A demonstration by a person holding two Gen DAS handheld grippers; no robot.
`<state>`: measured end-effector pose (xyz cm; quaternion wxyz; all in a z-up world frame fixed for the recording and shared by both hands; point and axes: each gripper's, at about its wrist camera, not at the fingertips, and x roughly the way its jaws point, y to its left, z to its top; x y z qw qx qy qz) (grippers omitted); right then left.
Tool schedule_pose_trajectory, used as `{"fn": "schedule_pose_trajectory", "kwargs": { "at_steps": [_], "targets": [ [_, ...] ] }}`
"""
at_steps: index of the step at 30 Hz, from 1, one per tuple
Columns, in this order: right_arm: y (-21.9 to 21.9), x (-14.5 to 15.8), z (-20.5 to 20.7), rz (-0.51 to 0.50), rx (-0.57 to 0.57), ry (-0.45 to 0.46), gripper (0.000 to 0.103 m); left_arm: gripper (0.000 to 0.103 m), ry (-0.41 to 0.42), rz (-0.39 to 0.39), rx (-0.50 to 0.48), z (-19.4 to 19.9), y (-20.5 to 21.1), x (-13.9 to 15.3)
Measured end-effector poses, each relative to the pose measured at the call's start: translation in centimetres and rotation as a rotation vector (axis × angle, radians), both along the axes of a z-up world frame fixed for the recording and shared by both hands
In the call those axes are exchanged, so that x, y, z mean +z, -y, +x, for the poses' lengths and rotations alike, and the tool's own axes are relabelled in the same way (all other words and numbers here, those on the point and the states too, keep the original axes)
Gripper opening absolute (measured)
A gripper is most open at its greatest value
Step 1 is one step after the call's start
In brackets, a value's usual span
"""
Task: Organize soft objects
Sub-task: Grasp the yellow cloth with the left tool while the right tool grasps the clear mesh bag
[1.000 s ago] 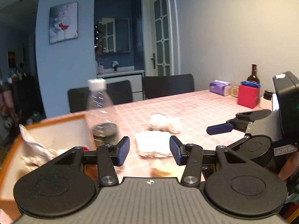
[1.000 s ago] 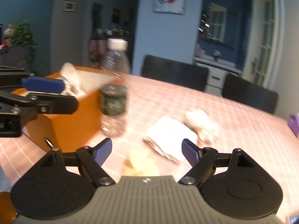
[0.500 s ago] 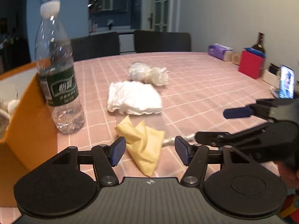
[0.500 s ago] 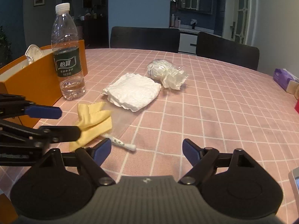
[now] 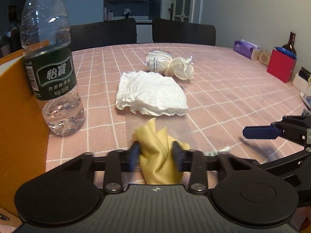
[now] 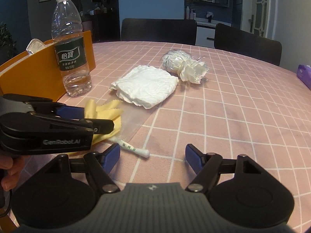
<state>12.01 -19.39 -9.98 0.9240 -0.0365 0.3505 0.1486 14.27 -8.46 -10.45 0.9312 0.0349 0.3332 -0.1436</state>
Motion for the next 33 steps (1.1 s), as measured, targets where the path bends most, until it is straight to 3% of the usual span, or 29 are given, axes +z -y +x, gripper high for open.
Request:
{"fn": "schedule_pose_trajectory", "kwargs": {
  "at_steps": [1, 2, 3, 6, 10, 17, 21, 23, 24, 26, 33],
  "targets": [
    [0.0, 0.0, 0.0, 0.002, 0.0, -0.002, 0.073, 0.022, 0.005, 0.003, -0.003, -0.1, 0.0, 0.0],
    [0.0, -0.1, 0.1, 0.002, 0.001, -0.004, 0.073, 0.006, 0.007, 0.002, -0.003, -0.1, 0.0, 0.1],
    [-0.1, -0.1, 0.1, 0.004, 0.003, -0.004, 0.073, 0.004, 0.016, -0.007, 0.006, -0.3, -0.2, 0.3],
    [-0.4, 0.2, 0.2, 0.014, 0.018, 0.0, 0.073, 0.004, 0.069, 0.004, 0.039, -1.5, -0.6, 1.6],
    [-1.7, 0.2, 0.6, 0.035, 0.067, -0.006, 0.073, 0.004, 0.102, 0.094, 0.065, -2.7, -0.6, 2.6],
    [-4.2, -0.7, 1.9, 0.03, 0.124, -0.01, 0.072, 0.004, 0.102, 0.08, 0.11, -3.6, -2.0, 2.9],
    [-4.6, -0.6, 2.3, 0.008, 0.133, 0.015, 0.043, 0.004, 0.107, 0.061, 0.108, -4.0, -2.2, 3.2],
    [-4.6, -0.5, 2.3, 0.002, 0.136, 0.017, 0.015, 0.004, 0.096, 0.046, 0.104, -3.9, -2.4, 3.0],
    [-4.5, -0.4, 2.2, 0.0, 0.136, 0.014, 0.009, 0.004, 0.092, 0.039, 0.104, -3.9, -2.4, 3.0],
    [-4.1, -0.2, 1.6, -0.008, 0.137, 0.007, 0.004, 0.004, 0.091, 0.032, 0.102, -4.0, -2.5, 2.9],
    [-0.2, 0.8, -2.1, -0.019, 0.114, -0.057, 0.004, 0.004, 0.045, -0.03, 0.064, -4.7, -2.6, 2.3]
  ]
}}
